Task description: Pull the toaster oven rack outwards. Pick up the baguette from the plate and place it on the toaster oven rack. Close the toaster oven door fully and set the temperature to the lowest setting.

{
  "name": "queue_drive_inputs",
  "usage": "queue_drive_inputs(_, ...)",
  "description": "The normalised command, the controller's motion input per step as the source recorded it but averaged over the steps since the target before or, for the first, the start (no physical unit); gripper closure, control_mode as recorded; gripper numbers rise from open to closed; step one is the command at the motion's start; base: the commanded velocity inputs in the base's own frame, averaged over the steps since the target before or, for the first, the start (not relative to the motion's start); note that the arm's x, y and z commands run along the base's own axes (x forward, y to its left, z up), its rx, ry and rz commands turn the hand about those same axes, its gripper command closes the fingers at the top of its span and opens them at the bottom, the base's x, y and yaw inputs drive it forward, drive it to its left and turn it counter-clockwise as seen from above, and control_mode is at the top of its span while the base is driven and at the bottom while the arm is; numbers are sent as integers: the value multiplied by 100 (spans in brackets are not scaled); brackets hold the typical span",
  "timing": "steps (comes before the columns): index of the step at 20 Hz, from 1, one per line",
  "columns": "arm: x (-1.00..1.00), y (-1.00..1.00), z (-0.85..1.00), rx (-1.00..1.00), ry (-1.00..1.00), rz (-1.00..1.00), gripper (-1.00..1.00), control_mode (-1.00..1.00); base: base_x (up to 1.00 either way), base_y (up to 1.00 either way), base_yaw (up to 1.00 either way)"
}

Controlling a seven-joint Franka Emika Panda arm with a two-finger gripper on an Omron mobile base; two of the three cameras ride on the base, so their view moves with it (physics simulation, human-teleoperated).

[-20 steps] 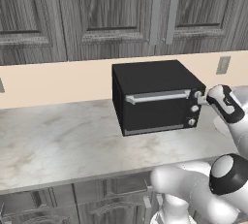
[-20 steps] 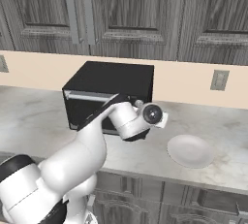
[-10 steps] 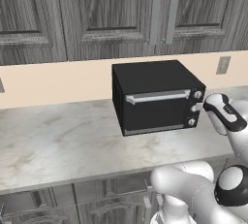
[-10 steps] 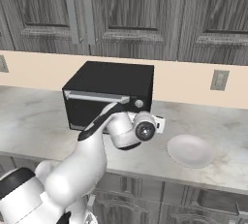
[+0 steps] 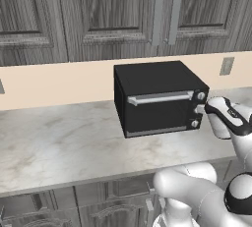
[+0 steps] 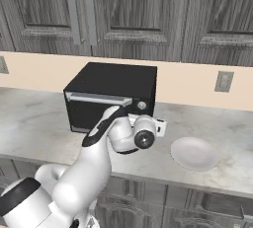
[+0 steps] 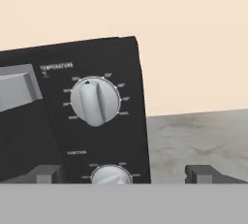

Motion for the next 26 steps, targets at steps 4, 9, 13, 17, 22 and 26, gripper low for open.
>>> queue_drive_inputs(4,0,0,2,0,-2,0,-100,-100,0,0,0)
queue_drive_inputs(9,0,2,4,0,-6,0,-100,-100,0,0,0)
queue_drive_inputs(13,-1,9,7,0,-8,0,-100,-100,0,0,0)
queue_drive_inputs(17,0,0,0,0,-7,0,-100,-100,0,0,0)
queue_drive_inputs(22,0,0,-2,0,-4,0,-100,-100,0,0,0)
queue_drive_inputs(26,0,0,-3,0,-4,0,-100,-100,0,0,0)
